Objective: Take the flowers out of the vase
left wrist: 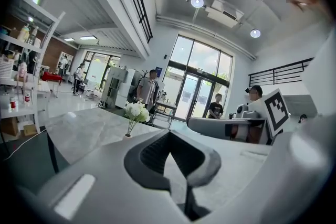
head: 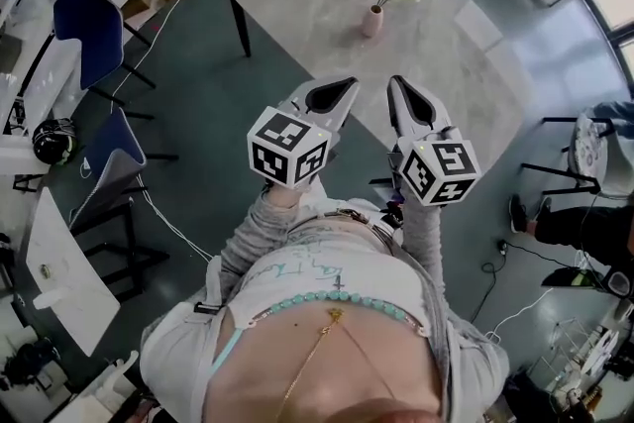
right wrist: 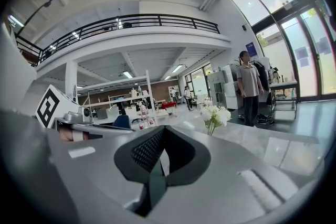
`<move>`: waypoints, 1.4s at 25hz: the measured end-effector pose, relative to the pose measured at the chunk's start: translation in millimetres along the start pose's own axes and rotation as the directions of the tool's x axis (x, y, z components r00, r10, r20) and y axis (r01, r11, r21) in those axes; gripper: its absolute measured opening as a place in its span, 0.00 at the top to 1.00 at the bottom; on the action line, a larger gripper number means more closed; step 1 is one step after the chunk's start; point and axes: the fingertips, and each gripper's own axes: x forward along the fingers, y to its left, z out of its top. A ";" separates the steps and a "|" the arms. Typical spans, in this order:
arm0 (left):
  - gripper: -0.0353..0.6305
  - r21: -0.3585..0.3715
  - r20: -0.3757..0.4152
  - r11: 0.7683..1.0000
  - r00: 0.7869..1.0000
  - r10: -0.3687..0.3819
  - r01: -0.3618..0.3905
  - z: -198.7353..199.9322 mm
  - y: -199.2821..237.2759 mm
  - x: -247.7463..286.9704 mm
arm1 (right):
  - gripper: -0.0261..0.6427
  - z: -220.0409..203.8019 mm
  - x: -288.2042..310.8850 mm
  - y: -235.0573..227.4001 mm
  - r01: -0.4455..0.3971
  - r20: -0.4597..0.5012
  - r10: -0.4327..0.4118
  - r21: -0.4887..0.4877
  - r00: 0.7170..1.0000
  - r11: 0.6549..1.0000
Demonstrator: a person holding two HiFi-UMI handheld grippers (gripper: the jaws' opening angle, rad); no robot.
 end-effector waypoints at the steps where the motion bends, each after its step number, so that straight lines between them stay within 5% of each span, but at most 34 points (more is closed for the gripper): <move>1: 0.94 0.000 -0.005 1.000 1.000 -0.007 0.007 0.4 7.2 -1.9 | 0.92 -0.2 6.4 2.4 0.007 0.000 -0.007 0.004 1.000 1.000; 14: 0.94 -0.013 -0.033 0.998 0.997 -0.068 0.068 4.9 49.6 14.0 | 0.92 -2.3 51.4 -6.1 0.090 -0.020 -0.090 0.014 0.996 0.996; 27: 0.94 -0.009 -0.063 1.000 0.998 -0.029 0.029 32.9 111.5 84.1 | 0.92 22.1 132.7 -63.5 0.044 -0.017 -0.043 0.047 0.999 0.998; 35: 0.94 0.004 -0.122 0.996 0.989 -0.088 0.089 48.8 101.3 133.2 | 0.92 36.5 136.2 -103.0 0.074 -0.026 -0.072 0.089 0.997 0.993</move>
